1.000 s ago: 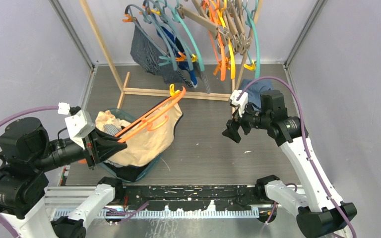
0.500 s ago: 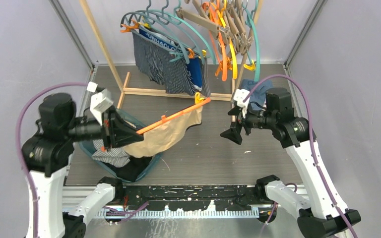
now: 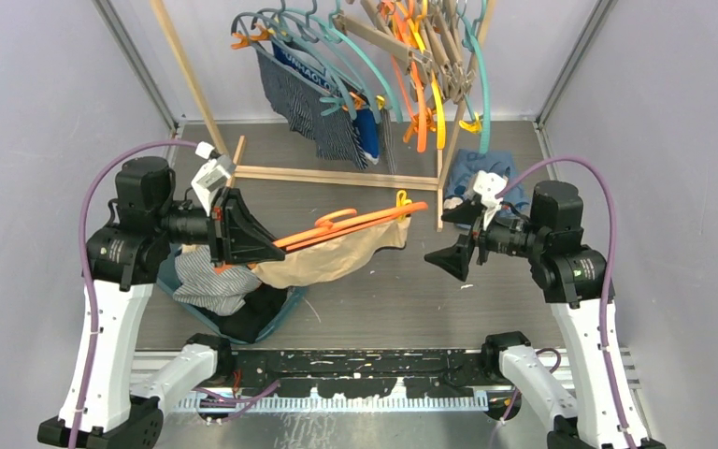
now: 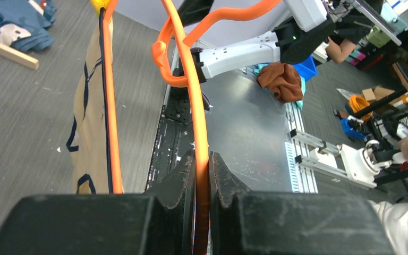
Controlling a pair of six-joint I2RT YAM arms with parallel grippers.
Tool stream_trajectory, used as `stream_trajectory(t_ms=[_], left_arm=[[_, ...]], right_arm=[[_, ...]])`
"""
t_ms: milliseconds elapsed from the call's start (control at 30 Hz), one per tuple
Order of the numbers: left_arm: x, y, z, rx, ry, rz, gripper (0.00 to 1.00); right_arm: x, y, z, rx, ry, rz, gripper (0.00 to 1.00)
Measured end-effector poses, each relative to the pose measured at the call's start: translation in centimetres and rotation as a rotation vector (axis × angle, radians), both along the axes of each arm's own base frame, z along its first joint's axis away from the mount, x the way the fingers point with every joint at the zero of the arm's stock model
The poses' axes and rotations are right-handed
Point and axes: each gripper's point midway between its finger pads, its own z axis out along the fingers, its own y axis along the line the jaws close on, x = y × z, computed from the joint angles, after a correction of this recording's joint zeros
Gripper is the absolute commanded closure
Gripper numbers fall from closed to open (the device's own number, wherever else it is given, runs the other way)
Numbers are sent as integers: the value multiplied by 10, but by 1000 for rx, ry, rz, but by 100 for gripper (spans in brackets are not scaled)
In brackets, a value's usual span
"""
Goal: Remove the underwear clipped to the hanger
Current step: Remove the underwear from the hanger.
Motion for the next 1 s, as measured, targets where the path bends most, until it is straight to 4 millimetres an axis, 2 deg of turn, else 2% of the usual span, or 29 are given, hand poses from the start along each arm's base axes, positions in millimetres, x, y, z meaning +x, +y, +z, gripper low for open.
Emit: stream_trajectory(t_ms=[133,367,467,700,833,1000], left_arm=[[-11,1,2,-18,-38,-46,100],[-16,-1,0,-28,-50,-88,100],[-16,-2,-3,-22,-40,-93,100],[-3,-9,-20,1,14,-82,100],[6,-13,-24,5,40,-81,100],[7,-17,-26,-1,34,-111,100]], right_arm=[[-1,-1,18,73,52,-10,1],[-2,4,82,189,45,0,2],[-2,5,92,211,52,3,5],[15,8,91,240,103,-5,6],[26,8,75,231,138,-9,6],[38,9,63,228,192,-10,8]])
